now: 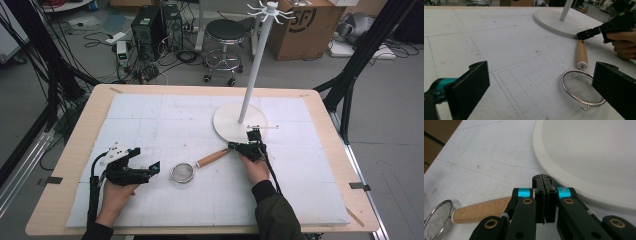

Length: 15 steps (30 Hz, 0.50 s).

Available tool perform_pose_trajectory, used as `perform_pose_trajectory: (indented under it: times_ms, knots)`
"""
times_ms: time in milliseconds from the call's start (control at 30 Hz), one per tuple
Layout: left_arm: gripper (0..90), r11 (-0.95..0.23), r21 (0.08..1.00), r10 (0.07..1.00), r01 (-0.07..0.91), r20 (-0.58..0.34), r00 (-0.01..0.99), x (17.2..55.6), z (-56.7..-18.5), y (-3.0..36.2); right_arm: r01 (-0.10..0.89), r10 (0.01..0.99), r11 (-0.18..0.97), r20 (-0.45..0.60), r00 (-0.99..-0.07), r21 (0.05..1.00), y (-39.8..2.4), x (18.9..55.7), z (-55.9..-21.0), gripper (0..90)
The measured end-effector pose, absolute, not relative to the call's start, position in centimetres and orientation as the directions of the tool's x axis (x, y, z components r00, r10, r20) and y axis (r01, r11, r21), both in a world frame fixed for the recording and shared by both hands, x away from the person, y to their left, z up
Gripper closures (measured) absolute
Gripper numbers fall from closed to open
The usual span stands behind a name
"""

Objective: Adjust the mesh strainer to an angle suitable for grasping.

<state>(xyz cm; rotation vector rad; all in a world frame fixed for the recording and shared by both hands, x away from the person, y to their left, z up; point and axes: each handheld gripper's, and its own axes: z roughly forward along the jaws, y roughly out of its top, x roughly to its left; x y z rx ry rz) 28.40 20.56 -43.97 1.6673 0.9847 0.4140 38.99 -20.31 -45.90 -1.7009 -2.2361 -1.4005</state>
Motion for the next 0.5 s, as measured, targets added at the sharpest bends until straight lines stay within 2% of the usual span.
perform_pose_trajectory:
  times_ms: [500]
  knots:
    - [2.1, -0.055, 0.918, 0.78, 0.393, -0.206, 0.59, 28.4, -44.0, 20.6, 0.774, 0.762, 0.052, 0.476, -0.439, 0.631, -17.8, 39.5, -45.9, 89.7]
